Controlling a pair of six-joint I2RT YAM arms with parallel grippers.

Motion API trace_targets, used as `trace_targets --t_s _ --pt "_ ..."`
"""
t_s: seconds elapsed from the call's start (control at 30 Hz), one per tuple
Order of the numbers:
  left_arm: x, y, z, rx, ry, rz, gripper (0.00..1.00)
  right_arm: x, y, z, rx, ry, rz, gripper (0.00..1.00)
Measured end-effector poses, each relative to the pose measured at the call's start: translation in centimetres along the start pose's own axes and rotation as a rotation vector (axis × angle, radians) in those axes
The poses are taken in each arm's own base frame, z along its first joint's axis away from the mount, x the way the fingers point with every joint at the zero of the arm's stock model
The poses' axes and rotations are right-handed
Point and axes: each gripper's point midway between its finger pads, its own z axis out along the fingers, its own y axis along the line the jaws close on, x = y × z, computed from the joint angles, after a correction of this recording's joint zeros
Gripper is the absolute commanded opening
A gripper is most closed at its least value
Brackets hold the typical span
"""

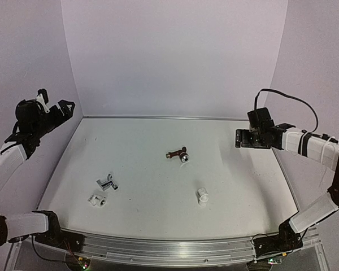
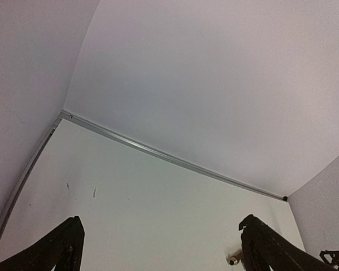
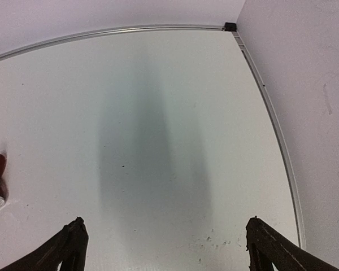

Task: Install the water faucets

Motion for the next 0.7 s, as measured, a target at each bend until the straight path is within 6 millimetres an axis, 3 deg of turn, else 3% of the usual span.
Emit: trace_targets --t_s 0.27,0.5,0.7 --pt "4.2 -0.5 1.9 0.036 0.156 -0.051 1.00 -0.9 5.4 -0.6 -0.095 -0.017 -0.058 0.98" --pt "8.3 -2.0 3.2 0.069 0.285 -0.069 1.00 0.6 7.6 -0.1 -0.118 0.012 -0.108 0.98" --pt "13.1 -3.7 3.6 0.088 0.432 -0.076 1.00 2.4 9.1 0.9 -0.135 0.058 -0.151 0.98"
